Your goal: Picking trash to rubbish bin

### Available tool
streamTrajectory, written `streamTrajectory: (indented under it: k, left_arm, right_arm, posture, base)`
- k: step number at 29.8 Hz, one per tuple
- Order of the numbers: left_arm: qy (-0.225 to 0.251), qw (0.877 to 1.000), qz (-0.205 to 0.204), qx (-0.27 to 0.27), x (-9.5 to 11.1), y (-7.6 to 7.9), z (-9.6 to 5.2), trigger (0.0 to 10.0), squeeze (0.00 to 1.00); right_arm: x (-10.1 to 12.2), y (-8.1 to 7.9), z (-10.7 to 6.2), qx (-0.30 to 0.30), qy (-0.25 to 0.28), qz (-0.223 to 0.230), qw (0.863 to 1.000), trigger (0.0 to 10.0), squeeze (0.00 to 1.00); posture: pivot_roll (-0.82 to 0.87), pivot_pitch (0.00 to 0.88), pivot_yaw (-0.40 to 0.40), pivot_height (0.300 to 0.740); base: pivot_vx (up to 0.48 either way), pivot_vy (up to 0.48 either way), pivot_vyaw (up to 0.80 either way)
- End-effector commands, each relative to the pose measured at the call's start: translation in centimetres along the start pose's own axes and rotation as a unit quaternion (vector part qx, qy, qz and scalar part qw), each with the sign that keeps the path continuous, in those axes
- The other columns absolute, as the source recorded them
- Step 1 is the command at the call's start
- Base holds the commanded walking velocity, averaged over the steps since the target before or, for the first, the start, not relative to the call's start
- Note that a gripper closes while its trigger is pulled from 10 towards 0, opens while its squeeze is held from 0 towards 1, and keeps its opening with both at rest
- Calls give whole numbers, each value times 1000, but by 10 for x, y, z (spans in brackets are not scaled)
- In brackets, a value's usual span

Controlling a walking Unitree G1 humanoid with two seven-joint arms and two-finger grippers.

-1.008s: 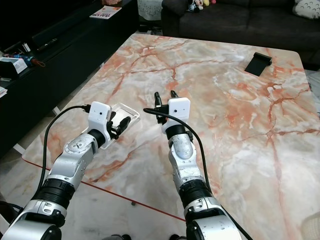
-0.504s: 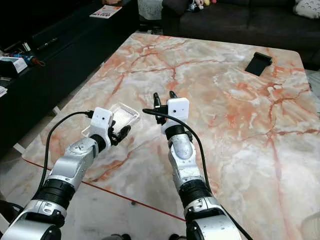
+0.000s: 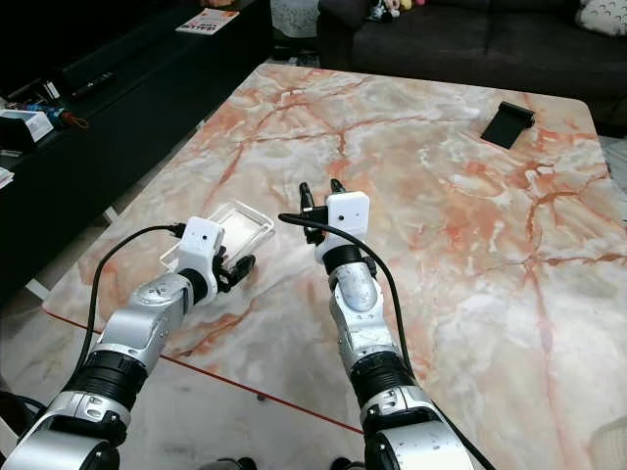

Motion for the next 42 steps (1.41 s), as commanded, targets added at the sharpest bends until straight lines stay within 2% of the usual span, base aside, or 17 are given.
streamTrajectory:
  k: [1,19,33,40,41,42]
  left_arm:
    - [-20,1000,4,2,-8,-4,-2,0,0]
    - [-35,999,-5,3,-11,-4,-3,0,0]
    - [-58,998,-19,16,-23,-8,-4,0,0]
    - [-28,999,-7,34,-13,-11,-3,0,0]
    - [-19,999,2,43,-9,-12,-3,0,0]
    - [15,998,16,60,2,-15,-3,0,0]
  right_arm:
    - [3,-6,3,11,2,-1,1000,10000,0]
    - [2,-5,3,10,0,-2,1000,10000,0]
    - [2,-5,3,11,-1,-2,1000,10000,0]
    - [2,-5,3,11,-1,-2,1000,10000,0]
    - [2,-5,3,11,-1,-2,1000,10000,0]
    - [2,-5,3,10,0,-2,1000,10000,0]
  posture:
    - [130,127,44,740]
    - [129,126,45,740]
    - [127,125,44,740]
    - [128,125,43,740]
    - [128,125,43,740]
    - [127,124,43,740]
  base:
    - [0,0,0]
    - [0,0,0]
    - [0,0,0]
    - [0,0,0]
    - [0,0,0]
    - [0,0,0]
Point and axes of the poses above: a point about 5 cm out from each wrist's last joint towards the gripper, its own z axis pointing out of the wrist towards the gripper, its own x axis along the axis of the wrist's last joint, y = z × x, the point moved 3 cm from there along z, pointing out of the wrist towards the gripper, and after that the axes turned 5 degrees about -z, right-handed, at the moved point
